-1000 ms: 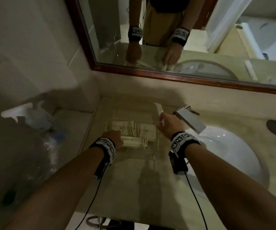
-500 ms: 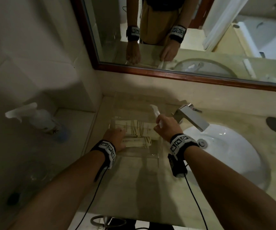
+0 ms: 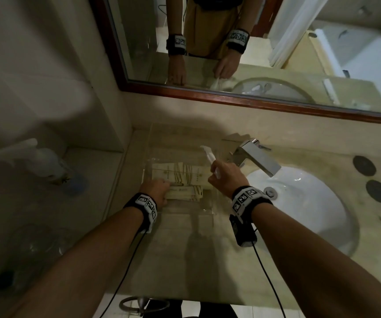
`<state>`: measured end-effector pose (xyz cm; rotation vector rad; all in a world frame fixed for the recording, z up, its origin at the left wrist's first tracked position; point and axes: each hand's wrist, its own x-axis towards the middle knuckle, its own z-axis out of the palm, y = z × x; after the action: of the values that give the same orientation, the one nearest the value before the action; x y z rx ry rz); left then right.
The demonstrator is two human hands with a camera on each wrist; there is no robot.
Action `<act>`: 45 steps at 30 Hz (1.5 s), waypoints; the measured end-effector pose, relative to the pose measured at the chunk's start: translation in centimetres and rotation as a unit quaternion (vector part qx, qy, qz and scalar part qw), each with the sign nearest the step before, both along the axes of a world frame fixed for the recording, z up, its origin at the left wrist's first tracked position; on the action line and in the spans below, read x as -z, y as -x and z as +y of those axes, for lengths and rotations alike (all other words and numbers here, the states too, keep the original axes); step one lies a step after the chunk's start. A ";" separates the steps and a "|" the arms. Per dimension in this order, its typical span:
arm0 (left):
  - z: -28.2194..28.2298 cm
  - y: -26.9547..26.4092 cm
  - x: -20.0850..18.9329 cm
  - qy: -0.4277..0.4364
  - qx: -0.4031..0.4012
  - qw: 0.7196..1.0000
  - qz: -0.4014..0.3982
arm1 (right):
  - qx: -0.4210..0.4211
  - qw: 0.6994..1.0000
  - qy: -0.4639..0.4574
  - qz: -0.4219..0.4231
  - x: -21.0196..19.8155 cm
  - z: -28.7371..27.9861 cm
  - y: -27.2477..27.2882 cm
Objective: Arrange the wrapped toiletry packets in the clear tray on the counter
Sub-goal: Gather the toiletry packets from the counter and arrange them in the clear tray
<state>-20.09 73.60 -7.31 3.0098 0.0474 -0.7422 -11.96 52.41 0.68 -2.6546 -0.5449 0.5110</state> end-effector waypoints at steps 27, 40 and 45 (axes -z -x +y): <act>-5.0 -1.6 0.1 -0.036 0.037 0.999 -0.007 | -0.010 1.000 -0.007 0.011 -0.6 -1.4 0.5; 1.9 1.1 -1.9 0.039 -0.079 0.996 -0.007 | -0.111 0.993 0.008 0.026 2.1 1.2 1.6; 4.5 2.6 -3.2 -0.001 -0.112 0.994 -0.002 | -0.177 0.981 0.057 0.049 4.1 3.0 2.4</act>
<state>-22.67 78.13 -4.12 2.9396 0.3780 -0.7128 -14.40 55.37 -3.41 -2.6285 -0.9931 0.7931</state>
